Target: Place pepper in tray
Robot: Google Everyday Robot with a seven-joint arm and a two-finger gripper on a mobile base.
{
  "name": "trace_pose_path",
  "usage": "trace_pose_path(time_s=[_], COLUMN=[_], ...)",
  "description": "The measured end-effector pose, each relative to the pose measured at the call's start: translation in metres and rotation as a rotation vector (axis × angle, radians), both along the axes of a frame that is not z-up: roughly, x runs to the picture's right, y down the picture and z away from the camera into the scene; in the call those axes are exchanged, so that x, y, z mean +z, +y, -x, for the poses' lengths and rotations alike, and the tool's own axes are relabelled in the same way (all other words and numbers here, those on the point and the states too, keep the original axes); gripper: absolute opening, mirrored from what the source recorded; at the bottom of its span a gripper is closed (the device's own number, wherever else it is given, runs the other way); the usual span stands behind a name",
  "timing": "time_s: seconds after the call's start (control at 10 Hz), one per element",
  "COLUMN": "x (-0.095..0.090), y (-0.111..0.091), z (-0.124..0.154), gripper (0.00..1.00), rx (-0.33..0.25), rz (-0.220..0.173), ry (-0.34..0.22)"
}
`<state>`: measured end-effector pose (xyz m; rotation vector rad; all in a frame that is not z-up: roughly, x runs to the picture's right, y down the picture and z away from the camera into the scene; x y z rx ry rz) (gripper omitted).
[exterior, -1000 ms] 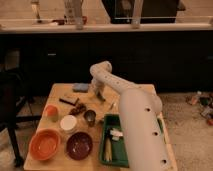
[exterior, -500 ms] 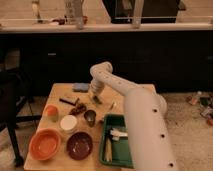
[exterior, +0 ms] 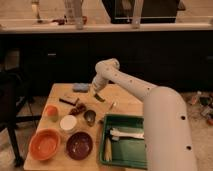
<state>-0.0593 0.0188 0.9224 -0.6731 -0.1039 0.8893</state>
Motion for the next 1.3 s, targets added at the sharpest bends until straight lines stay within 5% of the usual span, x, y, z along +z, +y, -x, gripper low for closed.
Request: trace_pose_path(time_s=[0.4,1.3], x=[-0.029,-0.07], y=[-0.009,0.006], z=[-0.004,-0.025], gripper=[0.0,0.0], rx=[-0.022,-0.05], rz=[-0.049,-0.087], ry=[-0.069,-0.117])
